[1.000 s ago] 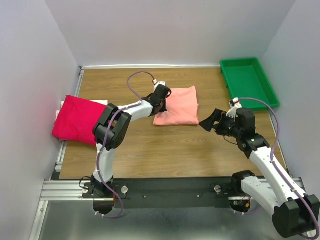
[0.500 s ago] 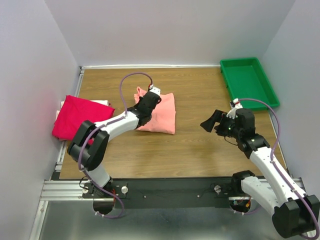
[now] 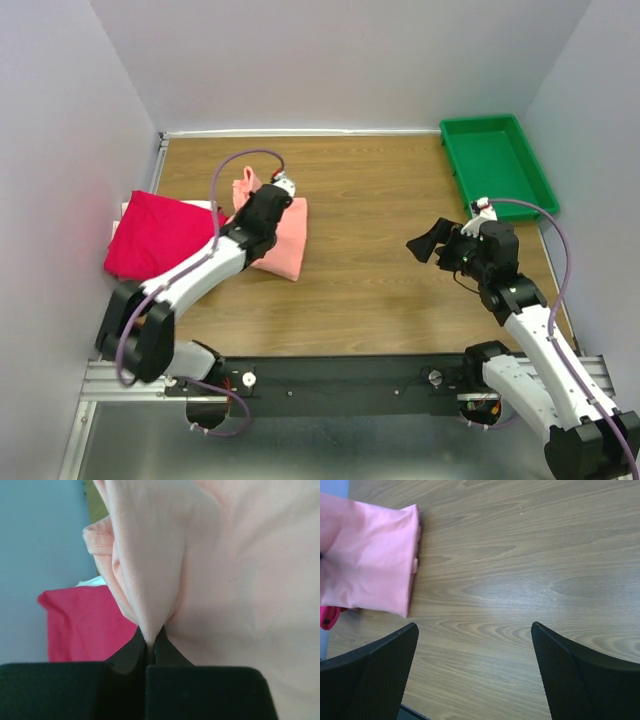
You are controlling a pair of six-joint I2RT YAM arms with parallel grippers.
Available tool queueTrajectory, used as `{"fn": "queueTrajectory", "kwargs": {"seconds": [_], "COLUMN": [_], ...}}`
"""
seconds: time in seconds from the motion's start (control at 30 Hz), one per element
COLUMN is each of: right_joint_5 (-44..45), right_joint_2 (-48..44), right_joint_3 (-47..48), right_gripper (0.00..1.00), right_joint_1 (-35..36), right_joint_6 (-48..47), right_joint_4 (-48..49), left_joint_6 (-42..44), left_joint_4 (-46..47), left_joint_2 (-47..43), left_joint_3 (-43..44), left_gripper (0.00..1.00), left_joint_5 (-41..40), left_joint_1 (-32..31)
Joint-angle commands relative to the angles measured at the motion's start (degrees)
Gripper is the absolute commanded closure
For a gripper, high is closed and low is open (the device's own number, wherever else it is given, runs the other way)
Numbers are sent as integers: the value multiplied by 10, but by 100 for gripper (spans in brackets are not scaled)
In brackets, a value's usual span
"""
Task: Fold and stack the t-shirts
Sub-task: Neatly place the folded tshirt to the corner
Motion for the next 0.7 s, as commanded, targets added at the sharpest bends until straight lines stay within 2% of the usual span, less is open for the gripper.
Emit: {"fn": "queueTrajectory", "kwargs": {"seconds": [0.0, 0.07, 0.2, 0.33, 0.53, 0.67], "right_joint_5": [24, 47, 47, 45, 39, 40], "right_joint_2": [-10, -10, -12, -8, -1, -2], "right_joint_3": [-11, -15, -18, -19, -22, -25], "right_gripper": [0, 0, 0, 0, 0, 0], "right_joint_1": [-1, -2, -2, -1, -2, -2], "right_joint_6": [9, 17, 20, 24, 26, 27], "right_joint_4": [-10, -13, -15, -15, -15, -15], "left_joint_6": [81, 118, 205, 200, 270, 287], "left_joint_4": [16, 22, 54, 69, 69, 90], "left_joint_2": [-145, -209, -297, -358, -348, -332], "left_joint_3": [-47, -94, -173, -161, -151, -141], "left_gripper": [100, 100, 100, 100, 100, 100], "left_joint_5": [22, 34, 6, 50, 36, 65], "left_joint_1": [26, 32, 39, 64, 129, 168]}}
